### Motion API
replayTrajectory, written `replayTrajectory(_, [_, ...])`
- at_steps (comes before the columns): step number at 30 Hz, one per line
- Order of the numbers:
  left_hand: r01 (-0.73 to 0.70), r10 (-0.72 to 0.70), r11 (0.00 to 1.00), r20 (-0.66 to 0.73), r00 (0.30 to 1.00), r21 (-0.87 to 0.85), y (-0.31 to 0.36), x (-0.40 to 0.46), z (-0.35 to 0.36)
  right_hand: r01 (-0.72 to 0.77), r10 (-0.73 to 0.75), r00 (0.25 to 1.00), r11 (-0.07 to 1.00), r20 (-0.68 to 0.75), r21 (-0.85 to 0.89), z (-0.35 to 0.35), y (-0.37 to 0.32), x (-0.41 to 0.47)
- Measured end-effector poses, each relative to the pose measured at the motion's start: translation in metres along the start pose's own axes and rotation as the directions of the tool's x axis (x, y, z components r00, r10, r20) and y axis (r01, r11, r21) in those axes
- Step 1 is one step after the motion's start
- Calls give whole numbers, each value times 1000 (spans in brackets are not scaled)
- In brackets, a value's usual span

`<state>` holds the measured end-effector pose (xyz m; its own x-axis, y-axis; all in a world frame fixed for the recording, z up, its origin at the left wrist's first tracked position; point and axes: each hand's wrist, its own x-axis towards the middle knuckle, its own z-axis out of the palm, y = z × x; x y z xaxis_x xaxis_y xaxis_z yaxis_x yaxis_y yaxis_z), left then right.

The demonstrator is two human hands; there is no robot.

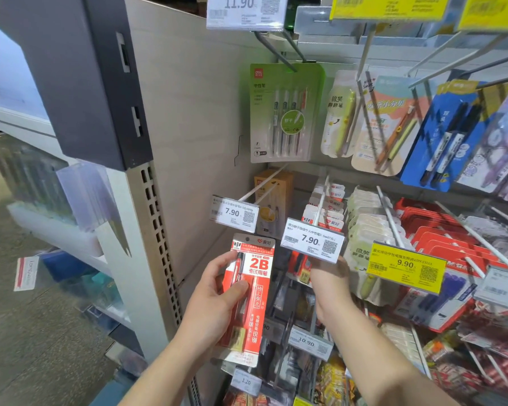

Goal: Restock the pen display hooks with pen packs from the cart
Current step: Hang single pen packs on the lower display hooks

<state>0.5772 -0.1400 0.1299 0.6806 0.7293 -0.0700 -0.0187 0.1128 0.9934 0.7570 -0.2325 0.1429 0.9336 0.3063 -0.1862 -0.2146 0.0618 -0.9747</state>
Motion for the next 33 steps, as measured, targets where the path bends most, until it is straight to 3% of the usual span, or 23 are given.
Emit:
replayTrajectory(5, [-25, 27, 999, 72, 997, -26, 2, -4, 12, -29, 28, 999, 999, -31, -21, -9, 21, -15])
replayTrajectory(12, [-62, 63, 998, 175, 983, -8, -4, -11, 29, -99, 107, 951, 994, 289, -41, -18, 5, -39])
replayTrajectory(20, [-38, 49, 998, 277, 960, -43, -16, -13, 44, -52, 14, 946, 993, 323, 109, -23, -14, -43])
replayTrajectory(27, [-211, 175, 970, 252, 952, 122, -3, -10, 54, 78, -110, 936, 991, 334, 108, -31, -13, -43])
replayTrajectory(33, [-210, 193, 971, 144, 971, 112, 22, 8, 66, 278, -256, 909, 961, 330, -18, -32, -14, -43])
